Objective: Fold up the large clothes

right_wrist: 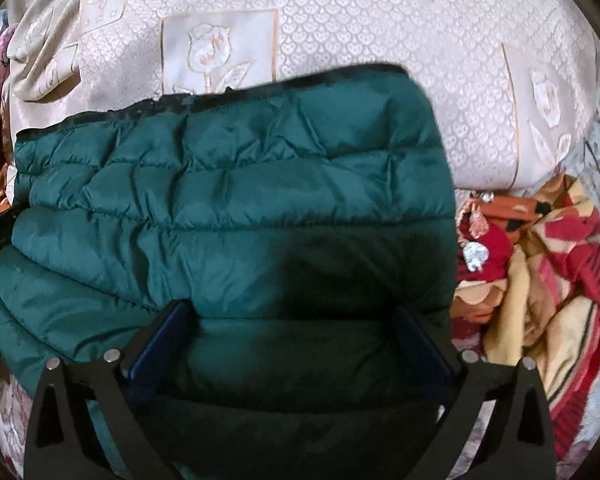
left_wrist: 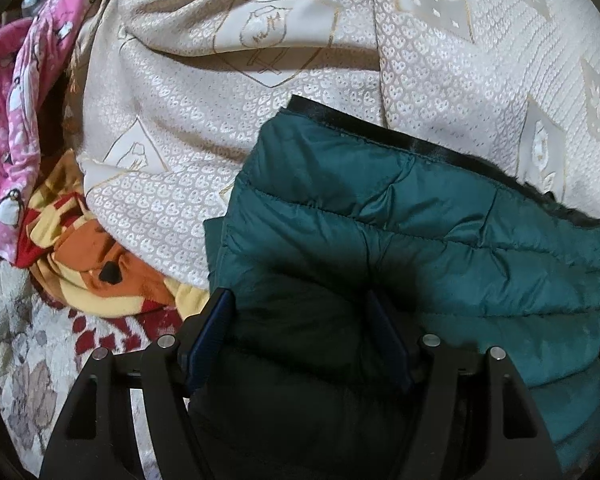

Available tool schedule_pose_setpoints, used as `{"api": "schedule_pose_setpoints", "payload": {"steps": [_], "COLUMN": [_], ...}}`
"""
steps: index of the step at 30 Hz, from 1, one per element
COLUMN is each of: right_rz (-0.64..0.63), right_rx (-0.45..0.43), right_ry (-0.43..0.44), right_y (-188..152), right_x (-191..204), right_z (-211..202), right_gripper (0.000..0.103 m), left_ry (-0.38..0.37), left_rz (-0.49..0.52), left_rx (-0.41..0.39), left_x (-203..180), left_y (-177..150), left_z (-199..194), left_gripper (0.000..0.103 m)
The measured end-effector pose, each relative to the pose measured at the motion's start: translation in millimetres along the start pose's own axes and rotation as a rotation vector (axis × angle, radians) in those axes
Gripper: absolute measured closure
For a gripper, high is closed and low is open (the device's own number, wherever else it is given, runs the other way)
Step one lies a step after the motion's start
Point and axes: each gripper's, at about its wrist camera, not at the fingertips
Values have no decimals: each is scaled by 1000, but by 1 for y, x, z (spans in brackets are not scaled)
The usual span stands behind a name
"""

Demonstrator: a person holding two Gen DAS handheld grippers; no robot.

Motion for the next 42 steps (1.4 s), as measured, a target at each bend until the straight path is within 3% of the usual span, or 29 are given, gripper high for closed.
{"api": "schedule_pose_setpoints", "payload": {"steps": [11, 24, 29, 34, 42], "right_rz": [132, 137, 168, 224, 285], "right_rx": [3, 19, 41, 68, 94], "right_ry": [77, 48, 54, 112, 213], "right_y": [6, 1, 2, 4, 2], "right_x": [-33, -42, -52, -66, -79], "right_z": [-22, -23, -5, 17, 39], "right_gripper": [0, 0, 0, 0, 0], "left_ry": [-61, -107, -171, -274, -345], "left_rz": [-55, -103, -160, -236, -271], "left_rx": [-4, 35, 70, 104, 125], "left_x": [19, 31, 41, 56, 62], "left_y": [-8, -11, -14, -18, -23], "left_z": [-47, -44, -28, -9, 7], "left_gripper": [55, 55, 55, 45, 34]}}
Point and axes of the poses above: each gripper's, at about its wrist camera, not at the fingertips, and z roughly the way its jaws point, x to its left, y to its top, and after that the axes turned 4 degrees about -y, right-handed
